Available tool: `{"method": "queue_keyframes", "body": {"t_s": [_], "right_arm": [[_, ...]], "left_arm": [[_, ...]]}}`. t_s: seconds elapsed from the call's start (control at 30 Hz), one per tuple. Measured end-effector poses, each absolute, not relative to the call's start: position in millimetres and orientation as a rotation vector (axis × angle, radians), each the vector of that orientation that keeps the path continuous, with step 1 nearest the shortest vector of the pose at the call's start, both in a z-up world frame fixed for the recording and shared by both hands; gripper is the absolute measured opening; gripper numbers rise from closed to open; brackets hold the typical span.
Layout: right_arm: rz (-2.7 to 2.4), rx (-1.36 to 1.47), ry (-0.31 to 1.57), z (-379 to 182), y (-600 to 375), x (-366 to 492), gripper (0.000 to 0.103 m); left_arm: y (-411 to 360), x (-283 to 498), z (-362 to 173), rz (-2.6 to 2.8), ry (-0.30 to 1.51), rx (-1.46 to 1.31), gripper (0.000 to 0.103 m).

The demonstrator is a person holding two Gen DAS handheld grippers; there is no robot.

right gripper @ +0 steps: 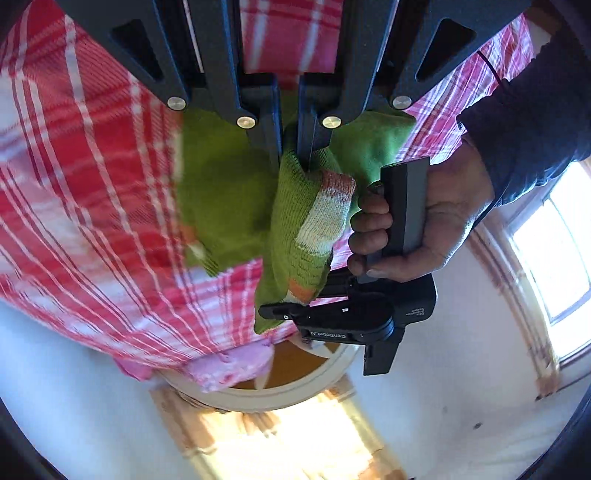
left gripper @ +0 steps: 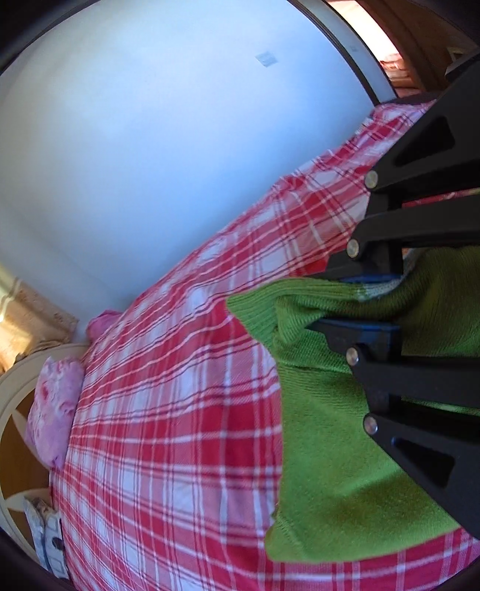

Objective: Fold small clothes

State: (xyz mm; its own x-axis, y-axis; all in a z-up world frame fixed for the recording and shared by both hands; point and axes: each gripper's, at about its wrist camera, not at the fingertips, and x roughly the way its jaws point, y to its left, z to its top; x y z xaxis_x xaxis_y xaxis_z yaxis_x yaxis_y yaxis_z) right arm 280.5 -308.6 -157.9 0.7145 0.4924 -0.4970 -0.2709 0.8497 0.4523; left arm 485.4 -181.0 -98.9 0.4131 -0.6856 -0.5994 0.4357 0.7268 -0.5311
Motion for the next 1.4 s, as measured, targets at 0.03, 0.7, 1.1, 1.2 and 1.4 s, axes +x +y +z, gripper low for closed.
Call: {"method": "queue_keyframes", "body": {"t_s": [0.03, 0.7, 1.1, 1.2, 1.4], "right_arm": [[0.427, 0.38, 0.66, -162.9, -313.5, 281.5, 0.006], [0.223, 0.444, 0.607, -163.6, -367.7, 263.3, 0.047], [0.404, 0.374, 0.764, -148.4, -317.0, 371.6, 0.047], [0.438, 0.469, 0.799, -161.3, -325.0, 385.8, 0.047], [0.461, 0.421, 0.827, -164.9, -315.6, 389.8, 0.008]], "left_arm": [[-188.9, 484.5, -101.7, -0.703, 0.903, -0.283, 0.016], [-125.7, 370.5, -106.2, -0.509, 0.687, 0.041, 0.059], [-118.0, 355.6, -140.0, -0.475, 0.695, -0.007, 0.082], [-109.6, 358.9, -145.2, -0.484, 0.71, -0.064, 0.087], [-112.9, 357.2, -151.6, -0.487, 0.708, -0.067, 0.095]]}}
